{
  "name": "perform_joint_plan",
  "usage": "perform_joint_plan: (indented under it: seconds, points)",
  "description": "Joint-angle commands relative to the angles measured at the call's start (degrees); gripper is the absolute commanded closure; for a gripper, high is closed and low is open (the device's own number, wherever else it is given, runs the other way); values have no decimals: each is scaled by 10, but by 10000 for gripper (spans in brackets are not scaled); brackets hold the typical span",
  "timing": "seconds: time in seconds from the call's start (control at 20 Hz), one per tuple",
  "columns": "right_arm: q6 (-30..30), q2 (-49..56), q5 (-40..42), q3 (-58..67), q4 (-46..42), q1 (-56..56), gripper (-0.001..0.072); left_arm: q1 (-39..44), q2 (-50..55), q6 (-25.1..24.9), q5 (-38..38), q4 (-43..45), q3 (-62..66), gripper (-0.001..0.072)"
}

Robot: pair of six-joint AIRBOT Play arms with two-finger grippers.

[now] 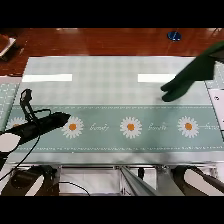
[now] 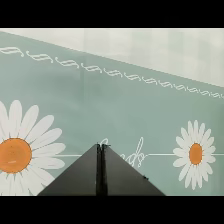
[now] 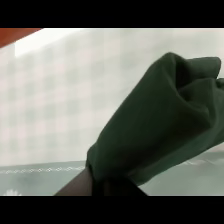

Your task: Fold the shirts.

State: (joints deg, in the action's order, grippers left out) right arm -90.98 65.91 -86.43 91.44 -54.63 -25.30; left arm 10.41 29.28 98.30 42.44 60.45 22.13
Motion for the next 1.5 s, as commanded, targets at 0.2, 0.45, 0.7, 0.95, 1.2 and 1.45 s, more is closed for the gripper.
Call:
perform_joint_plan:
  seconds: [0.2, 0.45, 0.7, 0.95, 1.2, 1.45]
  points:
    - [-27, -92, -123, -57, -147, -210, 687, 0, 0, -1, -15, -1, 0, 689]
    - [-34, -215, -171, -286, -365, -275, 686, 0, 0, -1, -47, -1, 0, 689]
    - [-89, -306, -129, -474, -570, -283, 670, 0, 0, -1, -37, -28, 1, 689]
    - [-92, -261, -92, -487, -572, -251, 299, 9, 3, -30, -44, -33, 2, 690]
    - [-65, -170, -40, -341, -492, -169, 609, 2, 92, -106, -67, -33, 143, 690]
    - [-4, -89, 162, -180, -135, 10, 684, 21, 286, -158, 58, -33, 462, 690]
